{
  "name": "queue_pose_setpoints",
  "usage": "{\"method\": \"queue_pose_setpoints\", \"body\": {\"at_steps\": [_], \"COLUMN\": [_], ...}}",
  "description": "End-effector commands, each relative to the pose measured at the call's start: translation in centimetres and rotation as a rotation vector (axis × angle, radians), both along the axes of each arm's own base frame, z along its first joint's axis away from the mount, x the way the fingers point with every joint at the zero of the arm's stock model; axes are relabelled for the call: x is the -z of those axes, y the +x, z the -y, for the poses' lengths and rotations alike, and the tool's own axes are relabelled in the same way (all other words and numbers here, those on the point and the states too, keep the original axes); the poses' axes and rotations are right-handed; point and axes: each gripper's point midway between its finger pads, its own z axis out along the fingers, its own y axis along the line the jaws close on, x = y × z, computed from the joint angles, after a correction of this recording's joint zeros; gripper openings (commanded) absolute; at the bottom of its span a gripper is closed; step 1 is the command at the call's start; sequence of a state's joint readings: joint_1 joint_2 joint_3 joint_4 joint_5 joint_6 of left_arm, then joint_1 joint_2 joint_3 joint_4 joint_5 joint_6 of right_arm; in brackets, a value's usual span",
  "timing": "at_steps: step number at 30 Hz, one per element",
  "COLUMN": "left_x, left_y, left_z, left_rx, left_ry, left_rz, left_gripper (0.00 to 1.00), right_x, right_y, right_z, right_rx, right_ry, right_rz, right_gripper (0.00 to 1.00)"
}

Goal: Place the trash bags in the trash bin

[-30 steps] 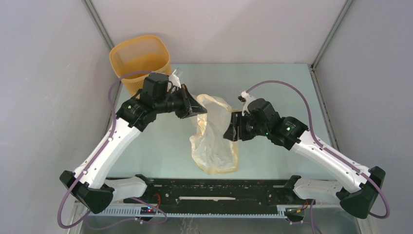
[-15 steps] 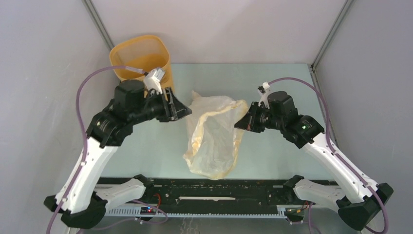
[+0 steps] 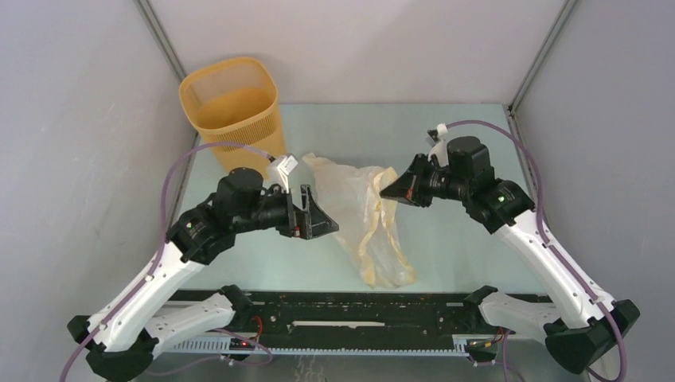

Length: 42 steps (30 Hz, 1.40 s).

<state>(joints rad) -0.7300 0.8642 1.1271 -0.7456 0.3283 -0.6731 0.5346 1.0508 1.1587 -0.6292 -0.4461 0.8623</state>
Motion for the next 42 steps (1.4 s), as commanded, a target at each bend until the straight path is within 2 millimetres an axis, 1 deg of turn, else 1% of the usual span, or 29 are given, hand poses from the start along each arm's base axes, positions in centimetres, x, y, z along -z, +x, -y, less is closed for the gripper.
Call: {"method": "queue_pose_setpoints", "body": {"at_steps": [1, 5, 7, 9, 10, 12, 16, 18, 19, 20, 23, 27, 29, 30, 31, 33, 34, 35, 36, 38, 42], "left_x": [-2.1, -3.3, -3.5, -2.8, -2.9, -1.9, -1.7, -0.6, 0.3, 1.0, 2.1, 1.7, 1.2, 0.7, 0.1, -1.3, -2.1, -2.7, -3.4, -4.6, -6.8], "left_y": [-0.2, 0.7, 1.6, 2.6, 3.4, 4.0, 3.7, 3.8, 4.0, 4.7, 5.8, 7.0, 7.7, 7.9, 8.1, 8.1, 8.1, 7.9, 7.8, 7.2, 6.8], "left_z": [1.9, 4.1, 5.4, 6.2, 6.2, 6.8, 8.1, 8.3, 8.0, 7.4, 5.7, 4.0, 2.9, 2.4, 2.0, 1.6, 1.6, 1.6, 1.8, 2.7, 4.4], "left_rx": [0.072, 0.093, 0.089, 0.065, 0.035, 0.042, 0.098, 0.101, 0.088, 0.049, -0.023, -0.076, -0.110, -0.121, -0.132, -0.139, -0.141, -0.145, -0.144, -0.126, -0.127], "left_ry": [-0.066, -0.031, 0.013, 0.093, 0.132, 0.209, 0.225, 0.260, 0.294, 0.338, 0.424, 0.434, 0.422, 0.404, 0.383, 0.331, 0.301, 0.270, 0.237, 0.153, 0.010], "left_rz": [0.116, 0.170, 0.185, 0.190, 0.205, 0.198, 0.213, 0.199, 0.183, 0.184, 0.189, 0.204, 0.201, 0.201, 0.201, 0.204, 0.205, 0.202, 0.199, 0.178, 0.123], "left_gripper": [1.00, 0.99, 0.96, 0.94, 0.93, 0.92, 0.96, 0.95, 0.90, 0.85, 0.61, 0.32, 0.12, 0.04, 0.01, 0.00, 0.00, 0.00, 0.00, 0.00, 0.00], "right_x": [-3.8, -4.3, -4.6, -5.0, -5.1, -5.3, -5.9, -6.4, -6.6, -6.7, -6.4, -5.5, -4.7, -4.2, -3.5, -1.4, -0.3, 0.7, 1.5, 2.5, 3.1], "right_y": [1.7, 2.3, 2.3, 2.3, 2.2, 2.2, 2.1, 2.2, 2.2, 2.2, 1.8, 1.1, 0.9, 0.7, 0.5, 0.0, -0.3, -0.8, -1.3, -2.4, -4.2], "right_z": [-0.9, -1.8, -1.7, -1.4, -1.3, -1.2, -1.0, -1.1, -1.1, -1.0, -0.7, -0.5, -0.1, 0.2, 0.7, 1.9, 2.5, 2.8, 2.9, 2.3, 0.7], "right_rx": [-0.013, -0.057, -0.060, -0.054, -0.051, -0.041, -0.021, -0.016, -0.015, -0.013, -0.012, -0.054, -0.076, -0.087, -0.103, -0.111, -0.109, -0.121, -0.136, -0.156, -0.138], "right_ry": [0.098, 0.087, 0.079, 0.083, 0.084, 0.086, 0.103, 0.117, 0.123, 0.124, 0.108, 0.077, 0.041, 0.005, -0.054, -0.218, -0.297, -0.358, -0.397, -0.445, -0.468], "right_rz": [0.049, 0.044, 0.048, 0.056, 0.057, 0.059, 0.070, 0.079, 0.081, 0.084, 0.080, 0.071, 0.073, 0.078, 0.094, 0.117, 0.121, 0.118, 0.109, 0.099, 0.094], "right_gripper": [0.00, 0.00, 0.00, 0.00, 0.00, 0.00, 0.00, 0.00, 0.00, 0.00, 0.00, 0.00, 0.02, 0.09, 0.21, 0.49, 0.61, 0.69, 0.74, 0.79, 0.82]}}
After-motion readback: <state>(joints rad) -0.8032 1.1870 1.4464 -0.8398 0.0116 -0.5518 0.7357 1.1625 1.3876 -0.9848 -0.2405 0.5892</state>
